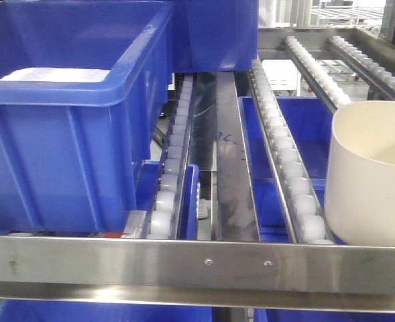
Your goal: Move white bin to right shelf second layer
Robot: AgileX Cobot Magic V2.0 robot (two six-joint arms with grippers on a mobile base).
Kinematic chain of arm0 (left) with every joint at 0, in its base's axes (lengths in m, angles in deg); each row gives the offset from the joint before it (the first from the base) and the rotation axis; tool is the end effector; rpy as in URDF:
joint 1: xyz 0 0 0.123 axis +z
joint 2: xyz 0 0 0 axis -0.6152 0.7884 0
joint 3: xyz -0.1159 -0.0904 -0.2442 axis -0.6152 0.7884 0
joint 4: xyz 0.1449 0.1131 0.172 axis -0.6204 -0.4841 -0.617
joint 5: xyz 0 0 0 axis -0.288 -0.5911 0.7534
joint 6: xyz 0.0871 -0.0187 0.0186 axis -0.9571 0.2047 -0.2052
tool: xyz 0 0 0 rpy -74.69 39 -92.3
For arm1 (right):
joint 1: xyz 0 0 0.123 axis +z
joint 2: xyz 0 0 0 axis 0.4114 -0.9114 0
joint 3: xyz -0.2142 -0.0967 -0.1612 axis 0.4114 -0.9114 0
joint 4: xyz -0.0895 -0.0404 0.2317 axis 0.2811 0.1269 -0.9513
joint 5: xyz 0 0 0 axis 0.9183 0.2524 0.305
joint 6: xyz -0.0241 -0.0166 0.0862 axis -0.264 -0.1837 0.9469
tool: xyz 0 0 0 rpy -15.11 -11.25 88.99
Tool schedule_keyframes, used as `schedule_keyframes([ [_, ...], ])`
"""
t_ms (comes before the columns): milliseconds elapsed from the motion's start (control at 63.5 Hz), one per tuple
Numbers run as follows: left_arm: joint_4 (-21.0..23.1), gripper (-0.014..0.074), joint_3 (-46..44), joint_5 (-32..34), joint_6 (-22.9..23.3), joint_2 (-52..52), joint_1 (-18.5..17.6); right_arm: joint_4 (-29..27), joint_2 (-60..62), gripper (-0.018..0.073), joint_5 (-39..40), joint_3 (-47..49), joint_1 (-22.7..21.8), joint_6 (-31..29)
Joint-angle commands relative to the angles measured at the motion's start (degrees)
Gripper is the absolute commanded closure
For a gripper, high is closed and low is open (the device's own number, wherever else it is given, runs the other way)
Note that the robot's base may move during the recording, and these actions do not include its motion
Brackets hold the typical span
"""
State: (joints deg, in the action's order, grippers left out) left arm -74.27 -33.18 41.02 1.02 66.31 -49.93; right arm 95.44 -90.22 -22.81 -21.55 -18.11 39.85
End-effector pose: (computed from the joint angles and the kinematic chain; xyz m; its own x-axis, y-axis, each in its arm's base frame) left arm 0.0547 -0.0112 0.1941 -0.0941 0.0266 -0.9952 0.2046 0.9788 0.0068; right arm 0.1747 0.0116 0.3288 -0.3843 0.0951 -0.9183 0.0187 0.9953 0.0953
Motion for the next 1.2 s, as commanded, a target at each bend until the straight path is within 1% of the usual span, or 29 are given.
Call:
schedule_keyframes([
  [0,0.0,0.0512,1.6,5.0,0.3,-0.8,-0.1,1.6,7.6,0.0486,3.9,-1.9,-0.4,-0.3],
  [79,0.0,0.0512,1.6,5.0,0.3,-0.8,-0.1,1.6,13.0,0.0510,3.9,-4.1,-0.4,-0.3],
  [236,0.0,0.0512,1.6,5.0,0.3,-0.8,-0.1,1.6,19.3,0.0512,3.6,-5.6,-0.4,-0.3],
  [583,0.0,0.0512,1.6,5.0,0.3,-0.8,-0.1,1.6,20.2,0.0510,3.6,-5.6,-0.4,-0.3],
  [661,0.0,0.0512,1.6,5.0,0.3,-0.8,-0.1,3.0,20.5,0.0510,4.0,-5.8,-0.4,-0.3],
  [709,0.0,0.0512,1.6,5.0,0.3,-0.8,-0.1,3.0,22.8,0.0510,4.0,-6.9,-0.5,-0.2],
  [819,0.0,0.0512,1.6,5.0,0.3,-0.8,-0.1,3.1,29.5,0.0510,7.4,-13.5,-0.9,-0.2],
  [929,0.0,0.0512,1.6,5.0,0.3,-0.8,-0.1,3.1,38.5,0.0510,12.8,-25.0,-1.9,-0.2],
  [1055,0.0,0.0512,1.6,5.0,0.3,-0.8,-0.1,3.1,48.3,0.0510,15.5,-34.5,-1.9,-0.2],
  [1087,0.0,0.0512,1.6,5.0,0.3,-0.8,-0.1,3.1,49.9,0.0510,15.6,-36.2,-2.0,-0.2],
  [1181,0.0,0.0512,1.6,5.0,0.3,-0.8,-0.1,3.0,49.6,0.0510,18.4,-39.6,-2.1,-0.2],
])
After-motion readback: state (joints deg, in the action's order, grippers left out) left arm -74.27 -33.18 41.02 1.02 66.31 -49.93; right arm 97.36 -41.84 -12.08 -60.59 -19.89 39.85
